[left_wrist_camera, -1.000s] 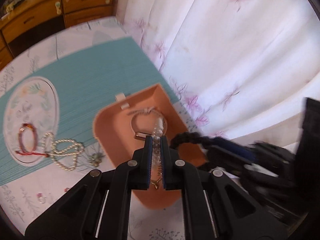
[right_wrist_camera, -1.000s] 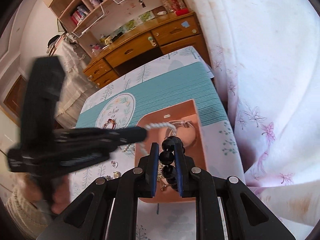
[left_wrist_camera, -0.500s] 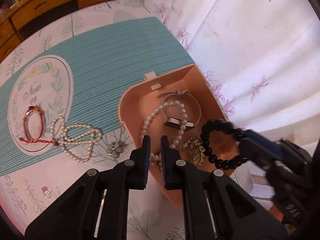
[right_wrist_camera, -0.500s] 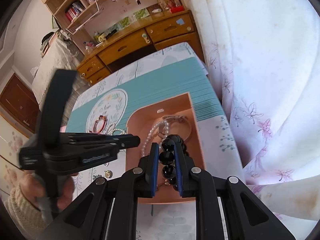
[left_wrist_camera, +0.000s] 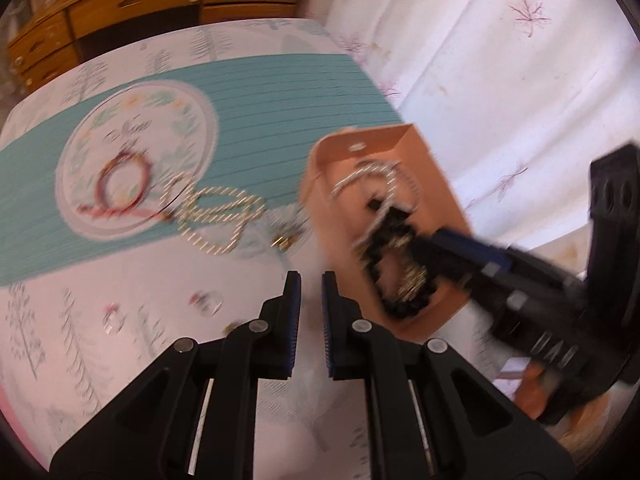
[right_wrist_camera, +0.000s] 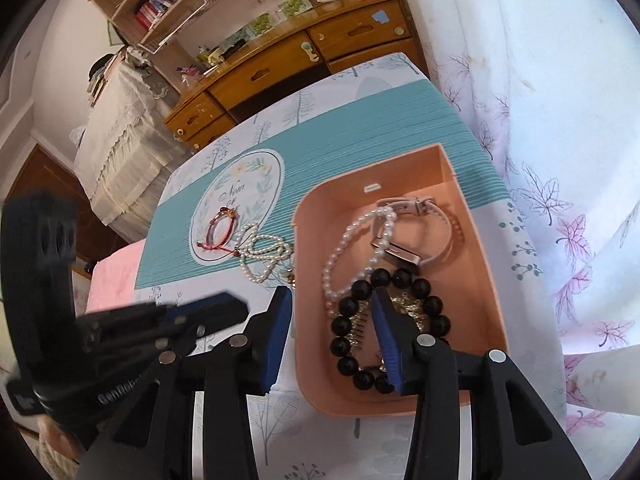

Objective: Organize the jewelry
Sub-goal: 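Lower both bracelets into the pink box and open both grippers, then move the right gripper to the blue flower clip and close on it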

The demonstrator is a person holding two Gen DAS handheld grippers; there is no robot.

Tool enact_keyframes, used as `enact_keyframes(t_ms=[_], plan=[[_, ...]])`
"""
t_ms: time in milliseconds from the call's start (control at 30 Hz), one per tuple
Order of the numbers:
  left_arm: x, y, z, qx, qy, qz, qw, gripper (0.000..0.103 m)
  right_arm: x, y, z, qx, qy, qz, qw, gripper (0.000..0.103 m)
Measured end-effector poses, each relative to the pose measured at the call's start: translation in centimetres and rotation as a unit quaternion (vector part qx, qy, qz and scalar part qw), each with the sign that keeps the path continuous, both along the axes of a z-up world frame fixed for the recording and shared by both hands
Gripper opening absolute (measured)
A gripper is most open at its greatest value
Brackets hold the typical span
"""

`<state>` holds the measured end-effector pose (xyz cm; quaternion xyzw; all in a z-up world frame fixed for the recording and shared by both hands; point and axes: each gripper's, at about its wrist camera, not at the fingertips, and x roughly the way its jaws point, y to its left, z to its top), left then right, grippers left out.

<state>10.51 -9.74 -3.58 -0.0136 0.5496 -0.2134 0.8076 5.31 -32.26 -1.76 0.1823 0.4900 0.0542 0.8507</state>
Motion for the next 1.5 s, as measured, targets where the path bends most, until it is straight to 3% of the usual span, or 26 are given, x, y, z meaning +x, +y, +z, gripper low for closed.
enact_keyframes(t_ms=[333, 867, 1200, 1500], plan=[[-4.7, 6.6, -3.7, 0.029, 0.023, 0.051, 0.9980, 0.007, -0.8, 4.0, 0.8, -0.039, -0.019, 0.038, 0.998, 0.042], [-5.7, 15.2, -4.6, -0.004, 0.032, 0.147, 0.9886, 0.007, -1.5, 11.8, 0.7, -0.078, -0.023, 0.131, 0.988, 0.042], [-5.5, 15.9, -5.4, -0.020, 0.036, 0.149, 0.9880, 0.007, -2.4, 17.8, -2.7, -0.090, -0.013, 0.235, 0.968, 0.041], [-4.8, 17.3, -6.1, -0.030, 0.042, 0.166, 0.9848, 0.007, -0.9, 21.6, -6.2, -0.114, -0.013, 0.273, 0.955, 0.041]])
